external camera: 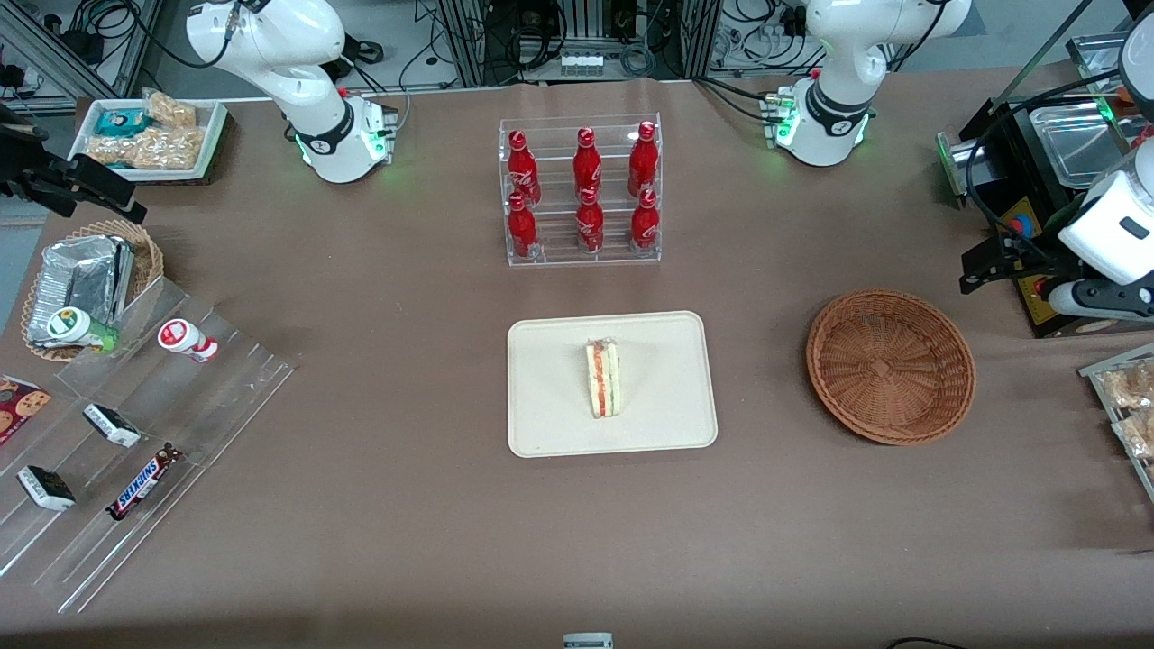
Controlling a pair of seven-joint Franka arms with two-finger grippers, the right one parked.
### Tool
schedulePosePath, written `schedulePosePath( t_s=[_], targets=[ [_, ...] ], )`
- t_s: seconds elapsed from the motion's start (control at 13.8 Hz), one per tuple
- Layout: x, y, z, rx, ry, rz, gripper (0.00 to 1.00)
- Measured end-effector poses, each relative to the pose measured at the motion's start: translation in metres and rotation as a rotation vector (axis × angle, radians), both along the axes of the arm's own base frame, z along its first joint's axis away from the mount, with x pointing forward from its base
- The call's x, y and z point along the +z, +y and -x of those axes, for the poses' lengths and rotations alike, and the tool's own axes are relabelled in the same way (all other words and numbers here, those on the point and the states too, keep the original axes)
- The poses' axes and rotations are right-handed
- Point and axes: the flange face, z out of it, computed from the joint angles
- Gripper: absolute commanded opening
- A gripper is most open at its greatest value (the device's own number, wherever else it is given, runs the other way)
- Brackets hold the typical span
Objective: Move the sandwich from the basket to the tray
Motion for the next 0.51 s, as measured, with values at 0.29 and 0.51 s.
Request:
schedulePosePath(
  t_s=[0.29,0.51],
  targets=[
    [-0.0013,0.0005,-0.0012,0.001,-0.002,0.000,1.00],
    [-0.0007,0.0005,-0.0019,0.001,-0.008,0.000,1.00]
  ],
)
